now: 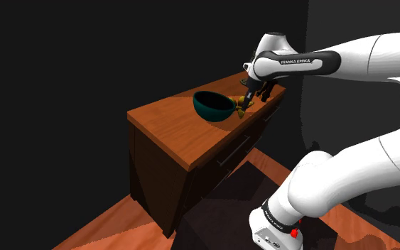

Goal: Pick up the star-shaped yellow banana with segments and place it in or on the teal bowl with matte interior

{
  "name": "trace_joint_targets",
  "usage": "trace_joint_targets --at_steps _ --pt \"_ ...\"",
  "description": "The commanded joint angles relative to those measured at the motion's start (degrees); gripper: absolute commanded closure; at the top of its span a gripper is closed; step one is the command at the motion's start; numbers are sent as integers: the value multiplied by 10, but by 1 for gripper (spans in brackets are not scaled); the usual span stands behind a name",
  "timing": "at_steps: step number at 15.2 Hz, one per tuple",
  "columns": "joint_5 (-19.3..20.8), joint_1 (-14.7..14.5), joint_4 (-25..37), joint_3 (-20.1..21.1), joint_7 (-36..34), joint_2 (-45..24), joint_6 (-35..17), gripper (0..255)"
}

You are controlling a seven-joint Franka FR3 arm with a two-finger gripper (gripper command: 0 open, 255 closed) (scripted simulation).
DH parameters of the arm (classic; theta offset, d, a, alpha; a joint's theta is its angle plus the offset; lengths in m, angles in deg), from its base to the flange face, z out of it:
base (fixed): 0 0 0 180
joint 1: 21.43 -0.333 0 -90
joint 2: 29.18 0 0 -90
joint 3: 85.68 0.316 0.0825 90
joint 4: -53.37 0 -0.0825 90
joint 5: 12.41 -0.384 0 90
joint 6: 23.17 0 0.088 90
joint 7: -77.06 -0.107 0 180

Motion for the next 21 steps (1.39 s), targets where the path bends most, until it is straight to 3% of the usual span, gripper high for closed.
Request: trace_joint_targets --at_steps 1,7,21 --pt "-1 -1 -5 0 -1 -4 -2 255" --pt "-1 -2 -4 0 0 -5 -2 255" --pt "-13 -6 84 20 10 19 110 255"
